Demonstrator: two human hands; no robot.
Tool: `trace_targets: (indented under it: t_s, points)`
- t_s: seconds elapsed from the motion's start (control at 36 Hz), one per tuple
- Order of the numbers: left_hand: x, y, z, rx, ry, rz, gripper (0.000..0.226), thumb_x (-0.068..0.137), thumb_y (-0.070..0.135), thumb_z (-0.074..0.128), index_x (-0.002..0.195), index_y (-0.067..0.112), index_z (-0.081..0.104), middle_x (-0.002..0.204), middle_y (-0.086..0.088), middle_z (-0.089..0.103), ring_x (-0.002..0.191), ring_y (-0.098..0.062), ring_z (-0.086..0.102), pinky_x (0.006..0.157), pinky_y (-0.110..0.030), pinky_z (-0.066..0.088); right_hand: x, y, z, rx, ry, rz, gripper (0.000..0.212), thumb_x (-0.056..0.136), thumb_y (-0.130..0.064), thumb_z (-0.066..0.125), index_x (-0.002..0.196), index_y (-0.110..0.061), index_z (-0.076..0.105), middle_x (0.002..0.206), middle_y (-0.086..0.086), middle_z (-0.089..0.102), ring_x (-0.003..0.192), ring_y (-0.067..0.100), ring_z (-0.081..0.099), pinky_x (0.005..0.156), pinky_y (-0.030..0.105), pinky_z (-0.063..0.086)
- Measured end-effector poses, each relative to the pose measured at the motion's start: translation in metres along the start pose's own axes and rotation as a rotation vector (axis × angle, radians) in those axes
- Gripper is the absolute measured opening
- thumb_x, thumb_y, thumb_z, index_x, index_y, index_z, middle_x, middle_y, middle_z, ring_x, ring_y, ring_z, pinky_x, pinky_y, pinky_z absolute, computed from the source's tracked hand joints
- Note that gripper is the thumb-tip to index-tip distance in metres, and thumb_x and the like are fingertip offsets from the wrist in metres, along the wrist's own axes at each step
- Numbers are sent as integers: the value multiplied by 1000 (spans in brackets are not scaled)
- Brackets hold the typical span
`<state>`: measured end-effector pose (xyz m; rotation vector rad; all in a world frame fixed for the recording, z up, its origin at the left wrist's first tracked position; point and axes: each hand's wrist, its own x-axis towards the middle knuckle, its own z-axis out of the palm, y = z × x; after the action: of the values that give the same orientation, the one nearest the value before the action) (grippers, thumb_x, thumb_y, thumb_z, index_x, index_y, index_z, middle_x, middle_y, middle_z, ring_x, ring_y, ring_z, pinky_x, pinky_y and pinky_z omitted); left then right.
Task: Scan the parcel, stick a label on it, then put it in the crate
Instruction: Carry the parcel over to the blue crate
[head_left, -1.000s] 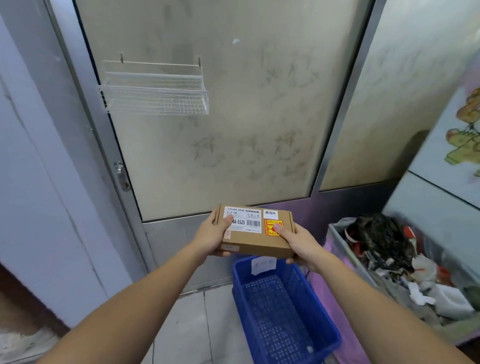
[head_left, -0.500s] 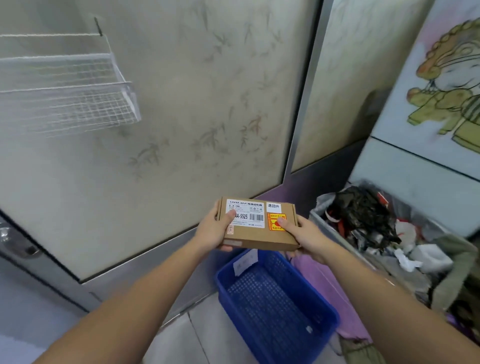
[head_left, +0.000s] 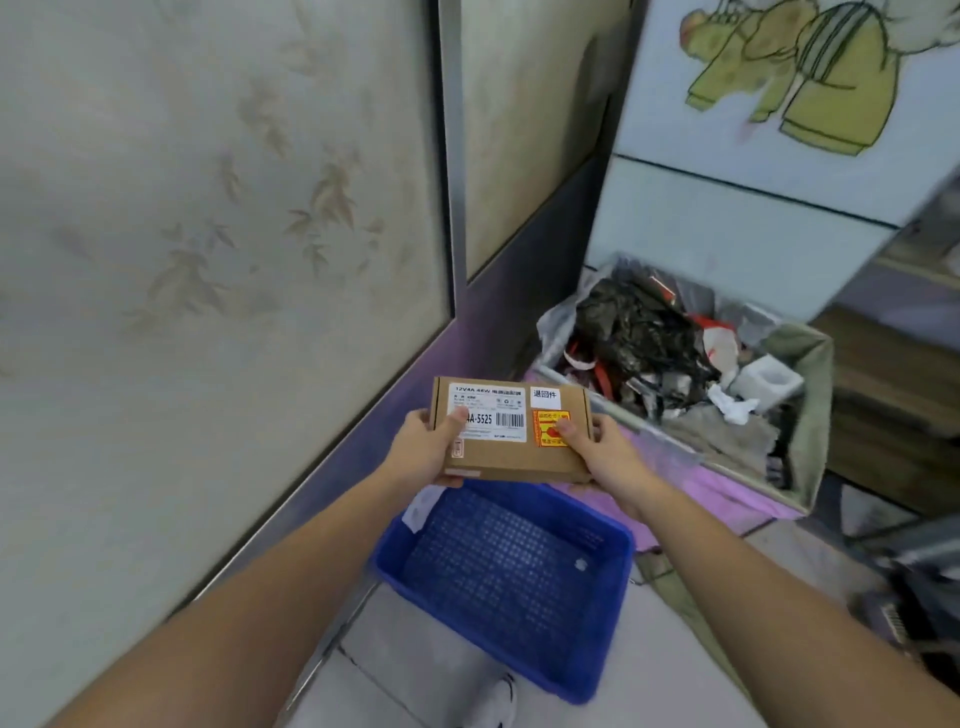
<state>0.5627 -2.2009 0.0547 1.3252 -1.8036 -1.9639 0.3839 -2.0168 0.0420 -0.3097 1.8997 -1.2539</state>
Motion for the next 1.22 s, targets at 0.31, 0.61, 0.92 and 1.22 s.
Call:
trace_targets:
  t_s: [0.31,0.61,0.92,1.22]
  points:
    - [112,-72,20,126,53,-21,26,96,42,72,102,22,57,99,4,77,78,-3,76,57,-19,59,80,77,26,132,184,187,47,100,-40,63,142,-31,46,122,-5,66,99,12,69,69,37,64]
    - [293,-279,33,306,-34,20,10,100,27,69,94,29,76,74,14,77,66,1,68,62,-17,53,233,287,117,49,395,378,52,101,-41,62,140,-13,42,124,2,59,108,24,62,94,46,53]
    - [466,-531,39,562,-260,-9,32,100,15,67,130,5,67,123,-10,73,94,-16,71,78,-16,57,380,539,198,-99,342,567,50,102,-38,58,138,-12,34,121,16,59,91,34,68,72,53,60]
    - [569,-683,61,659,-57,0,36,98,9,62,134,8,56,114,-2,69,96,-14,61,56,-6,41,510,671,221,-291,353,456,48,101,-32,62,142,-13,47,126,17,65,104,38,66,80,44,55]
